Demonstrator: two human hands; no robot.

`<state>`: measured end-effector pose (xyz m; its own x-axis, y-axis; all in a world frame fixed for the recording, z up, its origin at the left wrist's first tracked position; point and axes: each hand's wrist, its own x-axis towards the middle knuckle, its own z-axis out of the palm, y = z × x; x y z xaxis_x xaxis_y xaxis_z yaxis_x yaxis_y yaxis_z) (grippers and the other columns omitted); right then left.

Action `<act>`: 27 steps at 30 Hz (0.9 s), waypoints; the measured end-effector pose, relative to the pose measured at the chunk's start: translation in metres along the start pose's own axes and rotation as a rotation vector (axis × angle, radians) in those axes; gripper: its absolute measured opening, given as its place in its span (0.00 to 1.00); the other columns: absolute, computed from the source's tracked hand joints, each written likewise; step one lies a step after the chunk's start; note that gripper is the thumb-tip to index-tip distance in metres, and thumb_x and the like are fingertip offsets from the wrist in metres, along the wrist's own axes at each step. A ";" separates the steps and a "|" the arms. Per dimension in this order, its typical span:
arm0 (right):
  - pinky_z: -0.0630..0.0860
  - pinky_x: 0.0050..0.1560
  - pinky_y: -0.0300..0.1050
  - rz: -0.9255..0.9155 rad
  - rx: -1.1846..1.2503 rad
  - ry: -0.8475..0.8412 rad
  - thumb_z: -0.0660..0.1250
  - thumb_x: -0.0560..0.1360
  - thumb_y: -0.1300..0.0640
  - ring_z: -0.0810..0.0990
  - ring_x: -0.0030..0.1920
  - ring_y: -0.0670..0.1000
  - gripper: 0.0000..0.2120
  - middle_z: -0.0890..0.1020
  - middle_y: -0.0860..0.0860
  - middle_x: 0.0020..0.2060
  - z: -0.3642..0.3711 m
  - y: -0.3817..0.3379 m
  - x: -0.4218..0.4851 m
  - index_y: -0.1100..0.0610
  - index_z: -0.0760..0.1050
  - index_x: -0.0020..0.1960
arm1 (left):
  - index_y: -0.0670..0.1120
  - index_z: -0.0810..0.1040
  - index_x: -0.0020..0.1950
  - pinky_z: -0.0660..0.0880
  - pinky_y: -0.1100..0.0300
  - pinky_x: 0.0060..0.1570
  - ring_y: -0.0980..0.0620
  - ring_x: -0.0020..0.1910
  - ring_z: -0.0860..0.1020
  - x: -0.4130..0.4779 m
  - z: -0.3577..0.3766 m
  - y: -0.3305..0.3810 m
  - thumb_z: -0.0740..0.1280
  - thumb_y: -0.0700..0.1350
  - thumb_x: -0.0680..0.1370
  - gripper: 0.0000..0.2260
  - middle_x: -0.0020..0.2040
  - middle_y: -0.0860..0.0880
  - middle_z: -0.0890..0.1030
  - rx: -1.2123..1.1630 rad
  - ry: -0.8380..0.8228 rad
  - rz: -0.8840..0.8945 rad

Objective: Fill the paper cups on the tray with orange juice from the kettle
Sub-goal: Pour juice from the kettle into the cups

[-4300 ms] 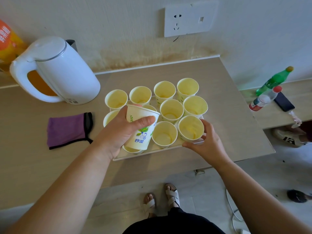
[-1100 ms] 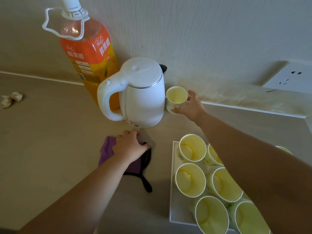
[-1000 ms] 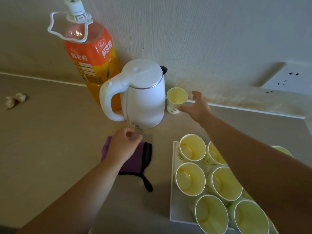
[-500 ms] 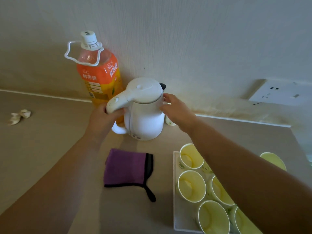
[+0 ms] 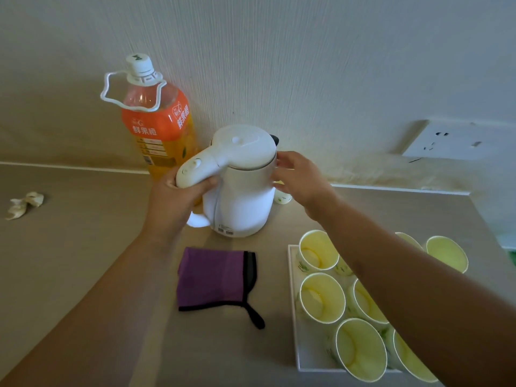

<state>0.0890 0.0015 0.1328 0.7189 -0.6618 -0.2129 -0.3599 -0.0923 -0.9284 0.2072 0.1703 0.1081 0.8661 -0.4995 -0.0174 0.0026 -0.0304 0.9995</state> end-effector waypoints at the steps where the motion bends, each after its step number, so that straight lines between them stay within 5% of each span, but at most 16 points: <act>1: 0.76 0.61 0.50 -0.009 0.017 0.009 0.64 0.73 0.62 0.80 0.54 0.50 0.19 0.80 0.48 0.56 -0.003 -0.003 -0.003 0.56 0.74 0.63 | 0.57 0.80 0.49 0.75 0.61 0.48 0.58 0.50 0.81 -0.002 -0.001 0.007 0.75 0.43 0.69 0.13 0.48 0.58 0.83 0.010 0.010 0.020; 5: 0.79 0.54 0.44 -0.090 -0.009 -0.013 0.66 0.75 0.59 0.81 0.53 0.49 0.12 0.82 0.48 0.52 -0.027 -0.020 -0.033 0.55 0.78 0.57 | 0.55 0.81 0.47 0.75 0.63 0.47 0.59 0.48 0.81 -0.019 -0.007 0.044 0.77 0.49 0.62 0.15 0.44 0.59 0.84 0.046 0.012 0.095; 9: 0.80 0.49 0.43 -0.216 -0.251 -0.058 0.66 0.75 0.54 0.83 0.44 0.46 0.03 0.83 0.47 0.43 -0.053 -0.042 -0.068 0.51 0.78 0.47 | 0.58 0.83 0.35 0.72 0.64 0.39 0.62 0.32 0.78 -0.042 -0.013 0.070 0.79 0.48 0.56 0.12 0.30 0.60 0.81 0.056 0.018 0.116; 13: 0.70 0.41 0.29 -0.480 -0.498 0.078 0.65 0.76 0.55 0.76 0.40 0.44 0.04 0.79 0.43 0.40 -0.072 -0.058 -0.091 0.54 0.78 0.48 | 0.50 0.75 0.33 0.67 0.69 0.28 0.62 0.22 0.70 -0.076 -0.012 0.087 0.79 0.47 0.55 0.15 0.21 0.58 0.73 0.072 0.062 0.108; 16: 0.66 0.49 0.27 -0.653 -0.529 -0.020 0.63 0.78 0.57 0.75 0.50 0.43 0.09 0.78 0.45 0.49 -0.076 -0.065 -0.103 0.52 0.79 0.56 | 0.49 0.75 0.36 0.67 0.72 0.26 0.62 0.22 0.71 -0.102 -0.012 0.093 0.78 0.44 0.56 0.15 0.21 0.59 0.74 0.097 0.074 0.106; 22: 0.65 0.65 0.39 -0.677 -0.627 -0.321 0.65 0.77 0.53 0.72 0.63 0.48 0.17 0.74 0.50 0.63 -0.073 -0.064 -0.127 0.52 0.74 0.66 | 0.55 0.79 0.27 0.66 0.64 0.35 0.61 0.27 0.70 -0.149 -0.016 0.091 0.77 0.57 0.52 0.11 0.23 0.59 0.73 0.205 0.081 0.072; 27: 0.66 0.66 0.43 -0.673 -0.685 -0.403 0.67 0.76 0.50 0.71 0.63 0.48 0.20 0.73 0.50 0.63 -0.070 -0.061 -0.134 0.49 0.73 0.67 | 0.54 0.77 0.36 0.67 0.62 0.37 0.59 0.29 0.72 -0.169 -0.016 0.090 0.77 0.62 0.45 0.25 0.25 0.59 0.75 0.266 0.102 0.067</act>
<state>-0.0269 0.0439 0.2395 0.9961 -0.0310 0.0822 0.0192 -0.8363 -0.5480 0.0689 0.2657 0.2015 0.9059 -0.4186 0.0642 -0.1754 -0.2327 0.9566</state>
